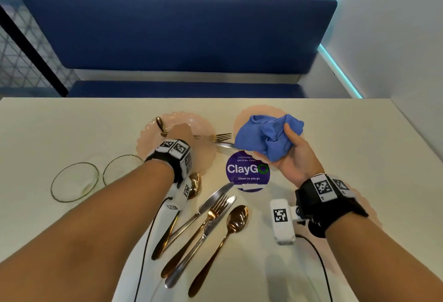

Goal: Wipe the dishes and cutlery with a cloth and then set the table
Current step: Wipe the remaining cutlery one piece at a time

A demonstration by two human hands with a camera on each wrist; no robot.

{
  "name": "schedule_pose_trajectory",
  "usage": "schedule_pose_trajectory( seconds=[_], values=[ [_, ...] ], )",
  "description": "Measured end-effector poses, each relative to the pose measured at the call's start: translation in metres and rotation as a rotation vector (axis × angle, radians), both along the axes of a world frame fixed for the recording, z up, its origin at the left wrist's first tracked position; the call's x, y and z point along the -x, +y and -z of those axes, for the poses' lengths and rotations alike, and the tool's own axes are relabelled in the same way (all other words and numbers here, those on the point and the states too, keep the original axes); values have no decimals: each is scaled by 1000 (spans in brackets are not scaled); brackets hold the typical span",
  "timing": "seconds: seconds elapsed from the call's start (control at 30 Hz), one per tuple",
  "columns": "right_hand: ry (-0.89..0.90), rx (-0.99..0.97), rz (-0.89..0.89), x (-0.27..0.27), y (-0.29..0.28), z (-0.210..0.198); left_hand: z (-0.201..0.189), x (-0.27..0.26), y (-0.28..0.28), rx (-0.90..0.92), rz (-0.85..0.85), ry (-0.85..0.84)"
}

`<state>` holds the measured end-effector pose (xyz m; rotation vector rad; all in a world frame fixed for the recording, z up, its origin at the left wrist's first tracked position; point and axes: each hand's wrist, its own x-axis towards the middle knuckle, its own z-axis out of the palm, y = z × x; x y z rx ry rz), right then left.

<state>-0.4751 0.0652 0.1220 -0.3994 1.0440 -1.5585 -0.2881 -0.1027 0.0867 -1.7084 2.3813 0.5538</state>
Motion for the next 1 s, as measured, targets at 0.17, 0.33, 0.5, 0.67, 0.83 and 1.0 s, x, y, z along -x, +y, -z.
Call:
schedule_pose_trajectory(
  seconds=[0.17,0.33,0.5,0.67,0.83,1.0],
  values=[
    [-48,-37,-9,13,0,13,17,19,-13,91,111,-242],
    [-40,-74,-27,23,-1,20,17,23,-21,52,92,-238],
    [-53,-130,-36,26,-11,21,21,14,-29,-101,-39,19],
    [-80,-195,-58,23,-21,26,15,7,-31,-249,-124,316],
    [-83,-225,-75,5,-40,30,-18,24,15,-469,-167,744],
    [164,-228,58,-21,-58,35,-29,38,68,-476,-102,841]
  ],
)
